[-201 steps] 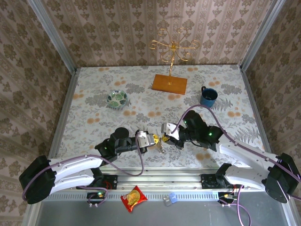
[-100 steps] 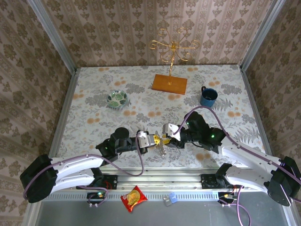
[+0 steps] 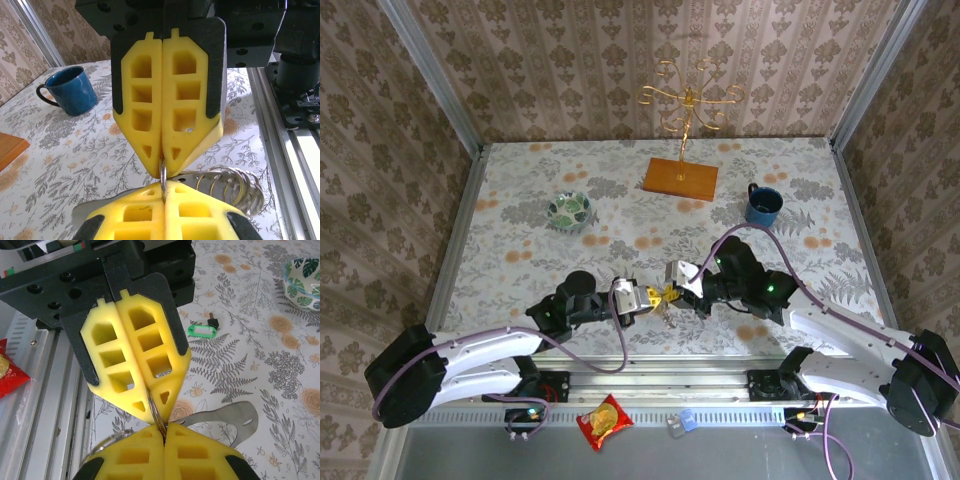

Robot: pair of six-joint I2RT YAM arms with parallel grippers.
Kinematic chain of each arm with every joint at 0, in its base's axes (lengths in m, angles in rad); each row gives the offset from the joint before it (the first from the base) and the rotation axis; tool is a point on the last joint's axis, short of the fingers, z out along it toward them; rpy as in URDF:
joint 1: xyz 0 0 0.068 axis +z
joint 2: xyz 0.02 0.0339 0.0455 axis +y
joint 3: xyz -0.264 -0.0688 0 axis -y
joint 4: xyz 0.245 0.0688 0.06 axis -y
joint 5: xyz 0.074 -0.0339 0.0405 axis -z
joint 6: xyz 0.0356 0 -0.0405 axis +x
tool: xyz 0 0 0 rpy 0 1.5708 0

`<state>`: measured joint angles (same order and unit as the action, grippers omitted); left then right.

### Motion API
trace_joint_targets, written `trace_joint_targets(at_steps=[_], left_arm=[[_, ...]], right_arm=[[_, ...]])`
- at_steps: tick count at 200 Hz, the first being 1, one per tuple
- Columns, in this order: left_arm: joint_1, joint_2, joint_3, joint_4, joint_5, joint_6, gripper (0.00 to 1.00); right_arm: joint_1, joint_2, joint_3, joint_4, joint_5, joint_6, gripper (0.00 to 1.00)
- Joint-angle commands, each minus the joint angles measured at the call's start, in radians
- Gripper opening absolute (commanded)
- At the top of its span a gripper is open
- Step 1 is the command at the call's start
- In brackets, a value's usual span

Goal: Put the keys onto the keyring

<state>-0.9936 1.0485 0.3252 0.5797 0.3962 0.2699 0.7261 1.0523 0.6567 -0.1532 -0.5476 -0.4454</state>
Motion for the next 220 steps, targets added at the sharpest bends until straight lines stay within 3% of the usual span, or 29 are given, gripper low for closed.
trace_joint_targets(at_steps=[1,11,34,101,131,147,191,220], left_arm=[[-0.004,-0.015,0.002,0.042,-0.027,-0.007,0.22],[-0.005,-0.026,0.012,0.008,-0.056,0.002,0.27],[-0.005,-0.053,0.062,-0.135,-0.081,0.043,0.28],[-0.007,-0.027,0.124,-0.29,-0.067,0.1,0.2],[-0.008,-0.022,0.133,-0.293,-0.03,0.109,0.08],[-0.007,-0.029,0.125,-0.28,-0.017,0.106,0.0],[-0.007,-0.063,0.079,-0.21,-0.011,0.082,0.0],[-0.008,-0.077,0.046,-0.15,-0.017,0.067,0.0]], right_arm=[[0.006,0.009,0.008,0.014,-0.044,-0.014,0.0],[0.006,0.013,0.019,-0.021,-0.032,-0.033,0.0],[0.014,0.026,0.053,-0.094,0.001,-0.077,0.0],[0.081,0.07,0.128,-0.152,0.063,-0.127,0.0],[0.09,0.072,0.138,-0.135,0.095,-0.115,0.0],[0.087,0.057,0.119,-0.114,0.122,-0.099,0.07],[0.06,0.003,0.042,-0.069,0.133,-0.043,0.22],[0.055,-0.018,0.005,-0.056,0.142,-0.028,0.24]])
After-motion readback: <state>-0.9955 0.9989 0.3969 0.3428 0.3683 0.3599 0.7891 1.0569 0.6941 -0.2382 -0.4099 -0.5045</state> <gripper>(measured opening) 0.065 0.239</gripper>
